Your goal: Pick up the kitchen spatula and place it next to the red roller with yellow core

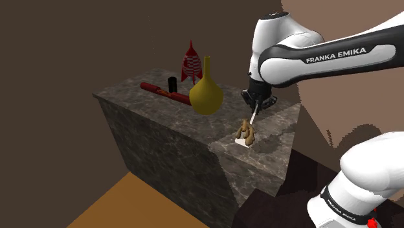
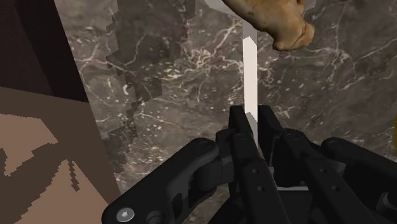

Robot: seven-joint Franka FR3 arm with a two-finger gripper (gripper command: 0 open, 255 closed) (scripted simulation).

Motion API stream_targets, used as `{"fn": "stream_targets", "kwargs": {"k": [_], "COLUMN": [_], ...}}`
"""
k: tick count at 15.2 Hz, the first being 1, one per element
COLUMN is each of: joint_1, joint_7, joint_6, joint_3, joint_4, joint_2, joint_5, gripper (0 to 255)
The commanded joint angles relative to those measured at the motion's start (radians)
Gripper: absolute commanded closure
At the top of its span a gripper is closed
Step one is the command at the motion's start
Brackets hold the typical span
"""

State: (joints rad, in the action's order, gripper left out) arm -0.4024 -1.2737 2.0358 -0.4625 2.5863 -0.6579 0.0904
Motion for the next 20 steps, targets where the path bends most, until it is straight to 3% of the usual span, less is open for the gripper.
{"fn": "stream_targets", "kwargs": {"k": [1, 7, 12, 16, 20], "joint_1": [-0.021, -0.096, -0.134, -0.102, -0.004], "joint_7": [-0.033, -0.165, -0.308, -0.425, -0.503], "joint_6": [0.013, 0.030, -0.005, -0.074, -0.170], "joint_3": [-0.035, -0.159, -0.254, -0.291, -0.276], "joint_4": [-0.064, -0.287, -0.502, -0.701, -0.931], "joint_2": [0.078, 0.336, 0.574, 0.786, 0.992], "joint_5": [-0.013, -0.107, -0.254, -0.404, -0.535], "gripper": [255, 255, 255, 255, 255]}}
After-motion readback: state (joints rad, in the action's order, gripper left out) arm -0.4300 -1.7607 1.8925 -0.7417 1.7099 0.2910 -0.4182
